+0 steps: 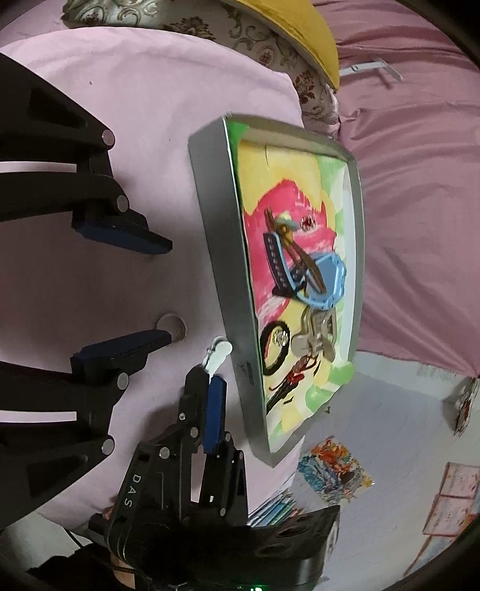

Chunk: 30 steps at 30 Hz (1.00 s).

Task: Organize jewelry
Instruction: 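Grasp the white hair clip with the right tool while the left tool grasps the silver ring, then lift the ring and white clip and carry both over the tray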

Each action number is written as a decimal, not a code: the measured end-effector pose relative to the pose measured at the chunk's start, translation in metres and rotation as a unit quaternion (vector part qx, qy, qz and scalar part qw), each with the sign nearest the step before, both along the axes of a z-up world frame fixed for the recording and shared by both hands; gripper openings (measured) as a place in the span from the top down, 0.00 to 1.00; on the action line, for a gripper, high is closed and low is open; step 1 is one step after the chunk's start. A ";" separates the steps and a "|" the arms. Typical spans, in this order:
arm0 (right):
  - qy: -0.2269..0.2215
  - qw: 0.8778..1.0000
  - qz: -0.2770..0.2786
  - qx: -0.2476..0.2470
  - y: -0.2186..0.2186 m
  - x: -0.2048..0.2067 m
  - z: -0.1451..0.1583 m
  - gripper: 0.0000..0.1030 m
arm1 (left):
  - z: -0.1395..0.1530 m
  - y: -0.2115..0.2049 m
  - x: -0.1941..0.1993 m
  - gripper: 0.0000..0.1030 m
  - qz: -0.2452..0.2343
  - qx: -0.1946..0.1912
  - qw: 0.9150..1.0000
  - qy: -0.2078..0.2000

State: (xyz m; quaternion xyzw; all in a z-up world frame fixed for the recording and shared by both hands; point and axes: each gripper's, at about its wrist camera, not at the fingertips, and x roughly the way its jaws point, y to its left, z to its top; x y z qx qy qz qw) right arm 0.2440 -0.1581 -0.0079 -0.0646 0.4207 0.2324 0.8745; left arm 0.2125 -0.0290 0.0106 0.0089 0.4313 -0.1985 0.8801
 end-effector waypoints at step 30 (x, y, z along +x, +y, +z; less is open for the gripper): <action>0.008 0.999 -0.012 0.042 -0.029 -0.016 0.001 0.91 | 0.006 -0.037 -0.011 0.81 -0.022 0.061 0.997 -0.043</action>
